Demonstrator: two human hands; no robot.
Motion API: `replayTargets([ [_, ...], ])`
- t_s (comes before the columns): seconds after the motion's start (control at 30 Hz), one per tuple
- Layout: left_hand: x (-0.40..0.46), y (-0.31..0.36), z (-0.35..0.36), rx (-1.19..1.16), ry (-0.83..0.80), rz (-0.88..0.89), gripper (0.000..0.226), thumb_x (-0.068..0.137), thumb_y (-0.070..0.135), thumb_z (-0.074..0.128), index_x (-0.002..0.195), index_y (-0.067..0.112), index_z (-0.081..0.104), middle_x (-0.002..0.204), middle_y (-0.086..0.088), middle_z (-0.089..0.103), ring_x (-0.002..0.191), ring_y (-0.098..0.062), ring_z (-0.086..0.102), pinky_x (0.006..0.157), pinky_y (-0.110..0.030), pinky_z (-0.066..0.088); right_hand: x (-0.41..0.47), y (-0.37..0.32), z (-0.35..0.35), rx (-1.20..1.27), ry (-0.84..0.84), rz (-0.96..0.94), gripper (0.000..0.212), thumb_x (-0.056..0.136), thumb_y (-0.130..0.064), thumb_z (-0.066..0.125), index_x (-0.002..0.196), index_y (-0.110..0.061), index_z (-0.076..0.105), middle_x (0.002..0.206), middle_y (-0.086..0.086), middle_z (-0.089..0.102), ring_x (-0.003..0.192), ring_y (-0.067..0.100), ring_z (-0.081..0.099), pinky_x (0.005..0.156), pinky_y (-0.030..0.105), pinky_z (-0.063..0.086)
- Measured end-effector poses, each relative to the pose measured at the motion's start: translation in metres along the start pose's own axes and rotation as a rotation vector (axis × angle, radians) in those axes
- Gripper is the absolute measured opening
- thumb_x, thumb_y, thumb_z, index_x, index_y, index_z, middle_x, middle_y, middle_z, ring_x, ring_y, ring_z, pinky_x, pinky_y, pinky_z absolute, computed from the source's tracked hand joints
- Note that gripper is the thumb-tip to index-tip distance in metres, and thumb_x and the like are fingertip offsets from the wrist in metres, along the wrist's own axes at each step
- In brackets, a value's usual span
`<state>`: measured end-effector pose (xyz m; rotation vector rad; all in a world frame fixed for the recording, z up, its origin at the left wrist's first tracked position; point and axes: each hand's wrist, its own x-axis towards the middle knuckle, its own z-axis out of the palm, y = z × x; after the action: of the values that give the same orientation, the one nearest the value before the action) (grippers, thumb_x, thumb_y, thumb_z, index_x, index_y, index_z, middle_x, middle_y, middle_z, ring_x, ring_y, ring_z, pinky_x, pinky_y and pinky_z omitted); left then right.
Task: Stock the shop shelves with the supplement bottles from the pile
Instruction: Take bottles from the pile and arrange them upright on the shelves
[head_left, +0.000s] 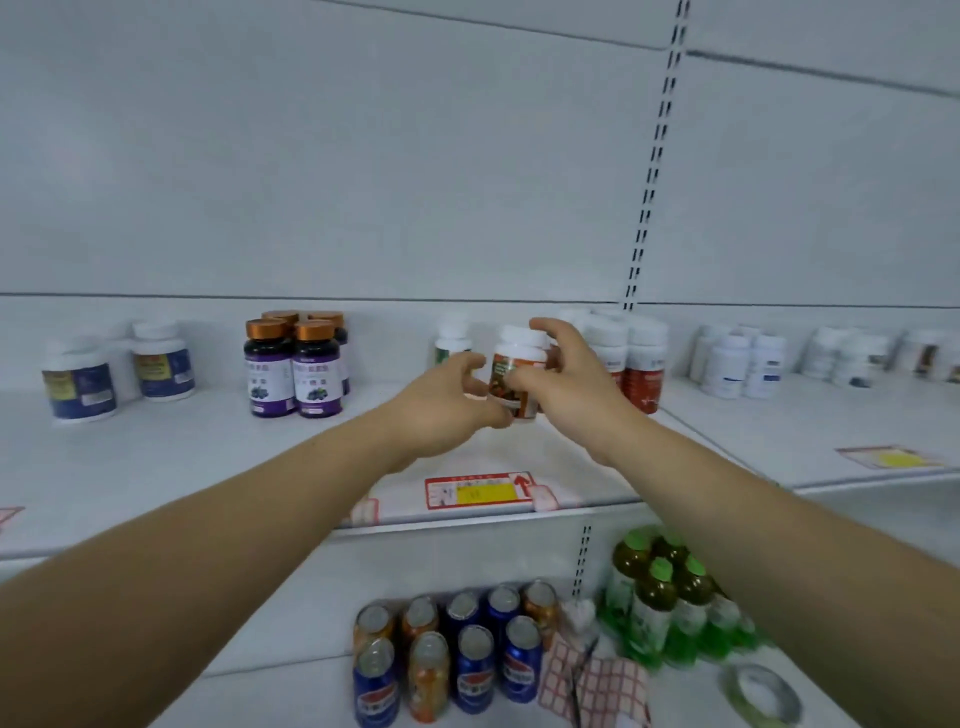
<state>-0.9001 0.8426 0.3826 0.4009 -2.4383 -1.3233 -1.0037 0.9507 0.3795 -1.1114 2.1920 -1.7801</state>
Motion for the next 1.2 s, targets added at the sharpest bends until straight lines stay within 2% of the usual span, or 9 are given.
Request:
replayTargets([
  [0.07, 0.01, 0.019, 0.036, -0.08, -0.071, 0.004, 0.057, 0.081, 0.015, 0.069, 0.131, 0.019, 0.043, 0.102, 0.003, 0.063, 0.095, -0.016, 0.06, 0.093, -0.036, 0.049, -0.007, 0.01, -0.039, 0.021, 0.06, 0.02, 0.058, 0.082, -0.015, 0.062, 0.133, -0.034, 0.041, 0.104, -0.002, 0.059, 0.089, 0.013, 0.062, 0.067, 0.023, 0.046],
  [0.17, 0.023, 0.055, 0.102, -0.109, -0.156, 0.084, 0.027, 0.082, 0.006, 0.066, 0.094, 0.026, 0.055, 0.09, -0.004, 0.063, 0.085, -0.017, 0.057, 0.081, -0.035, 0.047, -0.021, 0.032, -0.109, 0.022, 0.136, 0.047, 0.055, 0.083, -0.014, 0.061, 0.132, -0.03, 0.043, 0.104, 0.001, 0.06, 0.088, 0.014, 0.062, 0.065, 0.025, 0.046],
  [0.33, 0.053, 0.121, 0.233, -0.054, -0.228, 0.162, 0.034, 0.082, 0.012, 0.068, 0.109, 0.023, 0.052, 0.081, 0.008, 0.063, 0.065, -0.004, 0.055, 0.057, -0.015, 0.042, -0.042, 0.079, -0.251, -0.017, 0.229, 0.064, 0.053, 0.084, -0.015, 0.061, 0.133, -0.028, 0.044, 0.112, 0.004, 0.061, 0.093, 0.014, 0.064, 0.073, 0.029, 0.052],
  [0.53, 0.092, 0.206, 0.378, 0.008, -0.287, 0.243, 0.019, 0.083, 0.017, 0.067, 0.078, 0.029, 0.054, 0.078, 0.005, 0.061, 0.072, -0.01, 0.055, 0.063, -0.02, 0.041, -0.055, 0.124, -0.411, -0.068, 0.291, 0.084, 0.055, 0.084, -0.015, 0.062, 0.135, -0.028, 0.044, 0.11, 0.003, 0.06, 0.091, 0.011, 0.062, 0.069, 0.024, 0.049],
  [0.67, 0.129, 0.242, 0.448, 0.056, -0.335, 0.275, 0.013, 0.079, 0.021, 0.068, 0.091, 0.022, 0.066, 0.087, -0.002, 0.07, 0.082, -0.016, 0.062, 0.074, -0.028, 0.046, -0.051, 0.154, -0.49, -0.093, 0.331, 0.113, 0.057, 0.08, -0.016, 0.064, 0.133, -0.028, 0.046, 0.114, 0.002, 0.061, 0.097, 0.014, 0.063, 0.08, 0.03, 0.053],
  [0.77, 0.168, 0.255, 0.492, 0.181, -0.356, 0.269, 0.038, 0.079, 0.035, 0.068, 0.112, 0.018, 0.062, 0.099, -0.004, 0.069, 0.09, -0.02, 0.062, 0.073, -0.029, 0.043, -0.042, 0.172, -0.539, -0.098, 0.369, 0.122, 0.046, 0.083, -0.012, 0.063, 0.124, -0.028, 0.049, 0.102, -0.005, 0.061, 0.09, 0.01, 0.062, 0.076, 0.027, 0.053],
  [0.87, 0.207, 0.263, 0.527, 0.44, -0.365, 0.249, 0.065, 0.086, 0.049, 0.059, 0.139, 0.016, 0.041, 0.136, -0.003, 0.05, 0.121, -0.019, 0.049, 0.093, -0.026, 0.037, -0.023, 0.197, -0.582, -0.129, 0.364, 0.143, 0.038, 0.085, -0.013, 0.063, 0.114, -0.032, 0.047, 0.097, -0.009, 0.059, 0.086, 0.005, 0.06, 0.069, 0.023, 0.05],
  [1.03, 0.272, 0.271, 0.57, 0.702, -0.424, 0.226, 0.066, 0.092, 0.057, 0.042, 0.144, 0.017, 0.034, 0.15, -0.005, 0.034, 0.133, -0.022, 0.037, 0.106, -0.031, 0.03, 0.026, 0.244, -0.639, -0.236, 0.35, 0.164, 0.042, 0.085, -0.016, 0.064, 0.117, -0.032, 0.043, 0.092, -0.016, 0.055, 0.082, 0.0, 0.056, 0.065, 0.02, 0.046],
  [1.2, 0.322, 0.272, 0.603, 0.809, -0.424, 0.117, 0.081, 0.089, 0.069, 0.028, 0.15, 0.017, 0.019, 0.157, -0.008, 0.018, 0.141, -0.026, 0.024, 0.115, -0.04, 0.022, 0.07, 0.285, -0.671, -0.308, 0.227, 0.17, 0.05, 0.084, -0.015, 0.066, 0.125, -0.03, 0.041, 0.099, -0.01, 0.056, 0.089, 0.007, 0.057, 0.081, 0.028, 0.047],
])
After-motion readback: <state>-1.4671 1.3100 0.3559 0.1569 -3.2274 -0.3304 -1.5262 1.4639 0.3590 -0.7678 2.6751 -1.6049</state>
